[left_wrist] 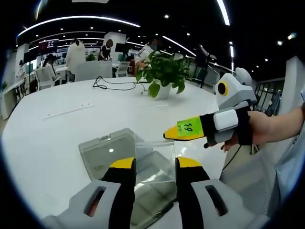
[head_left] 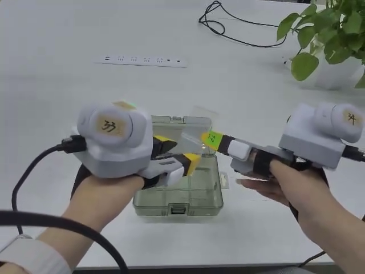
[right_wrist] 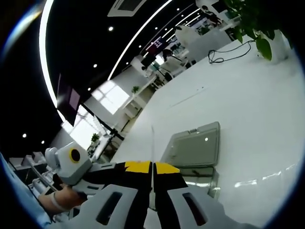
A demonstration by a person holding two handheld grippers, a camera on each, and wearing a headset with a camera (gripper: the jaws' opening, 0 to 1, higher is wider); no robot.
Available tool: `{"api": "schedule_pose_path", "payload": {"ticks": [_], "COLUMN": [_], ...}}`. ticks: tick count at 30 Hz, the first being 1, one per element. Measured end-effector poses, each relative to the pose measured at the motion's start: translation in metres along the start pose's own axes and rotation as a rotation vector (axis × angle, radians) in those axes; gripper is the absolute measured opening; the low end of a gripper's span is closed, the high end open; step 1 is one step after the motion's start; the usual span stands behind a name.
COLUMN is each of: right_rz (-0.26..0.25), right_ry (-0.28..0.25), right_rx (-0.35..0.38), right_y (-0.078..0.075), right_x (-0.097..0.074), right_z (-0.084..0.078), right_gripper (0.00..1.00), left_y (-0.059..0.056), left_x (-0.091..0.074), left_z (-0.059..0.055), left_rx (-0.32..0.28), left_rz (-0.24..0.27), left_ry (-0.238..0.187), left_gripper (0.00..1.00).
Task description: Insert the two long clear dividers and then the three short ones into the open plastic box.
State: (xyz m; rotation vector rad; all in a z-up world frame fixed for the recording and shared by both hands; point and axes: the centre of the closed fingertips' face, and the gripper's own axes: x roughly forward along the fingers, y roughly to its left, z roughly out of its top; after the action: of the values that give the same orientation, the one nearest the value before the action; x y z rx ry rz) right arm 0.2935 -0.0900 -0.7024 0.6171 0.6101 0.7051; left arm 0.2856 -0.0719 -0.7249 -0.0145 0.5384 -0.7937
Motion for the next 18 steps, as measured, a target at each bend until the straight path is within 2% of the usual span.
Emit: {"api": "schedule_pose_path", "payload": {"ticks": [4,9,13,15,18], "right_rz": [-0.009,-0.025,-0.04,-0.052,-0.068], "right_ry": [0.01,0.031,0.066,0.088,0.131], "right_rx": [0.003,0.001,0.013,0.008,0.017], "right_y": [-0.001,-0.003,-0.006,-0.008,-0.011], "right_x": [-0.001,-0.002,-0.003,-0.003,-0.003], "right_z": [0.001,0.001,0.001,0.001,-0.001], "right_gripper": [0.02,0.02,0.02,0.02,0.02], "left_y": [0.0,0.008,0.015,0.018,0.022], "left_x": [-0.002,-0.007,-0.015,-0.019,-0.024], "left_z": [-0.003,-0.01,-0.019,-0.024,-0.032], "left_rx": [0.015,0.028,0.061,0.082,0.082], "left_rz": [0.0,0.011,0.034,0.037,0.041], "left_ry": [0.005,0.012,0.023,0.031,0.047], "left_gripper": [0.35,0.43,0.54,0.56,0.59]}}
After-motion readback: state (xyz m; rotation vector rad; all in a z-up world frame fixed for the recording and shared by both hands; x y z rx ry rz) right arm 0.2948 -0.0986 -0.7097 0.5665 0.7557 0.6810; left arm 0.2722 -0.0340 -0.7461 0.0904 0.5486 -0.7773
